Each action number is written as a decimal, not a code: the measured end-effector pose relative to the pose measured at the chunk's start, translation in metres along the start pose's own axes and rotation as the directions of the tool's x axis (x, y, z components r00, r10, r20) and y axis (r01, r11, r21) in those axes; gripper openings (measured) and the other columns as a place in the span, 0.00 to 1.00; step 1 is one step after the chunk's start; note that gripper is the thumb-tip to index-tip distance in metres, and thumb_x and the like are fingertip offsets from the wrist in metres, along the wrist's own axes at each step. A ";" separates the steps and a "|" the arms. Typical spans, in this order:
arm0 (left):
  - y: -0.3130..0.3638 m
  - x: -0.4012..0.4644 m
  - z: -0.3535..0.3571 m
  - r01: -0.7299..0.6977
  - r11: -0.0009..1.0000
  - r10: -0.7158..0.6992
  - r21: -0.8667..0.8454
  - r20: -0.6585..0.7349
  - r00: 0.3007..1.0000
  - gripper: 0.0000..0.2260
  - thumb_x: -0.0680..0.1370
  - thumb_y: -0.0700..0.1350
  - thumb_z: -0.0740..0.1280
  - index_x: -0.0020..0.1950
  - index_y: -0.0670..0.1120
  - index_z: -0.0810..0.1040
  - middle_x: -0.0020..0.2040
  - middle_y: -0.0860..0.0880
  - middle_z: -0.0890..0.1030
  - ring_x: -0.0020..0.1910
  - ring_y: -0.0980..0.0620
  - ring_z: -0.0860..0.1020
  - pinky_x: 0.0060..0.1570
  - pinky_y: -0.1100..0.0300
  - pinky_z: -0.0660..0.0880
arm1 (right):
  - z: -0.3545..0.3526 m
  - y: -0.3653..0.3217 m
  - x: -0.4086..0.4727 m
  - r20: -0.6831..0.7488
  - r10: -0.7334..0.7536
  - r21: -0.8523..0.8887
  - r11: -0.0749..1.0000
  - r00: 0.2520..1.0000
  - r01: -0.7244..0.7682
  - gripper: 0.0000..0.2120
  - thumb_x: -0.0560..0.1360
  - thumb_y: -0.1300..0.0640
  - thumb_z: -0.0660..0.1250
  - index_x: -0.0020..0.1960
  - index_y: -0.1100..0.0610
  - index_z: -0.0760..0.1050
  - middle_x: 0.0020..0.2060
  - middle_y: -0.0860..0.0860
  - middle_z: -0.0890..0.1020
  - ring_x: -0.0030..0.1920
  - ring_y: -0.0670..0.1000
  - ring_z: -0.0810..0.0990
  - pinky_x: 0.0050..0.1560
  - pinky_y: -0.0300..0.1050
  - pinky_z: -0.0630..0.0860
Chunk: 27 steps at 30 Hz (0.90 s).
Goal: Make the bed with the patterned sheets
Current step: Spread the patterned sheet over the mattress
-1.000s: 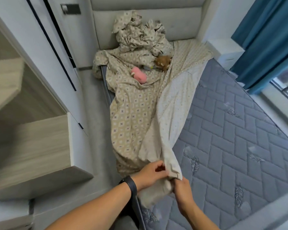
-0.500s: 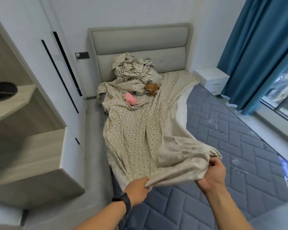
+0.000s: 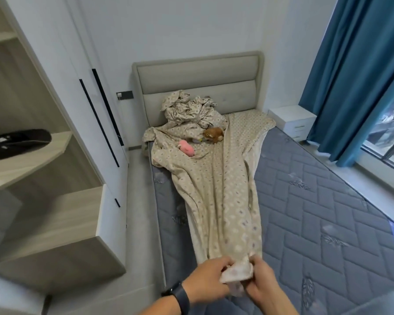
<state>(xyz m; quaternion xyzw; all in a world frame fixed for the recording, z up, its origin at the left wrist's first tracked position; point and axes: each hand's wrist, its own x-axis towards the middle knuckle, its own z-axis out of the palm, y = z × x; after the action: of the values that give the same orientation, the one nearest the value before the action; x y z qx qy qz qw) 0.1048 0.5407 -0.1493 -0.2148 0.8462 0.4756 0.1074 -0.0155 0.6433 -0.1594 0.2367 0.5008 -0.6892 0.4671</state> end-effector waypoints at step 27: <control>0.161 0.171 0.074 0.041 0.946 -0.109 -0.321 -0.198 0.974 0.07 0.72 0.46 0.66 0.46 0.51 0.69 0.41 0.54 0.71 0.37 0.61 0.68 0.38 0.62 0.64 | -0.085 -0.251 0.060 0.252 0.122 -0.326 0.945 0.960 -0.034 0.16 0.81 0.59 0.65 0.65 0.67 0.75 0.55 0.65 0.83 0.55 0.64 0.81 0.56 0.59 0.79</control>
<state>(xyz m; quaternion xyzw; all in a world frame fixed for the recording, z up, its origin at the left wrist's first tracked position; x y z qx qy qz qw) -0.1230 0.6324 -0.1318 -0.3111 0.7574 0.5741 -0.0015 -0.2756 0.7113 -0.1225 0.0823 0.5275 -0.6059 0.5898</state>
